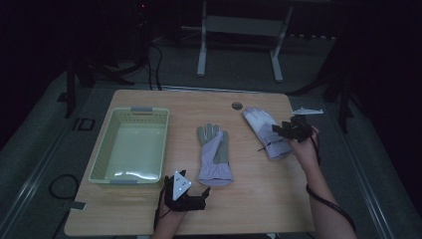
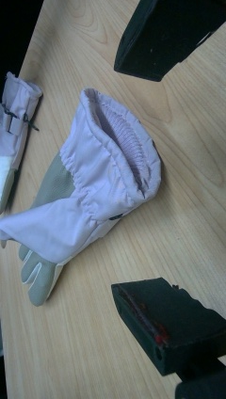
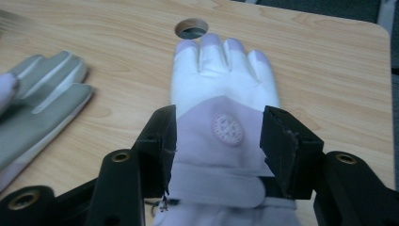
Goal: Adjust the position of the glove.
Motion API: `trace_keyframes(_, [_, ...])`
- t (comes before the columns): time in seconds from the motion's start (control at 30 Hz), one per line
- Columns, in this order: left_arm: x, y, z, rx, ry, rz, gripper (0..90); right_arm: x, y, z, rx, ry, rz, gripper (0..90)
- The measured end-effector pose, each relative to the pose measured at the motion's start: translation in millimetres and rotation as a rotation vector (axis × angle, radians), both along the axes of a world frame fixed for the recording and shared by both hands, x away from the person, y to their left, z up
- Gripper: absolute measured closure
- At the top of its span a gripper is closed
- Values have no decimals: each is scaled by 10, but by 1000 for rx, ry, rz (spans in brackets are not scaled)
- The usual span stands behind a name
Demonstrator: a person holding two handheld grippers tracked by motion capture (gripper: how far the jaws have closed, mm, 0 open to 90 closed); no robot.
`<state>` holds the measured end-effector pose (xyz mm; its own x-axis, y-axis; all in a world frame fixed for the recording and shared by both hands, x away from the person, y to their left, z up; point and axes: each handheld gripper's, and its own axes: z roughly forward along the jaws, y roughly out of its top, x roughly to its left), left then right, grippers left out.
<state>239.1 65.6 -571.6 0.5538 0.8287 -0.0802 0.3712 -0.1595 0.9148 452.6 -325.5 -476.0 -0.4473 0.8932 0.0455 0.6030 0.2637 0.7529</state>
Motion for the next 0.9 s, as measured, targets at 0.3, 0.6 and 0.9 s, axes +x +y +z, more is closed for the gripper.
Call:
trace_keyframes(0.3, [1, 1, 0, 0, 1, 3, 0, 201, 24, -81, -7, 47, 40, 460])
trace_keyframes(0.6, [-5, 6, 0, -5, -4, 5, 0, 390, 38, -254, -18, 96, 41, 481])
trace_keyframes(0.9, [-7, 5, -1, -5, -6, 6, 0, 479, 38, -455, -79, 171, 48, 477])
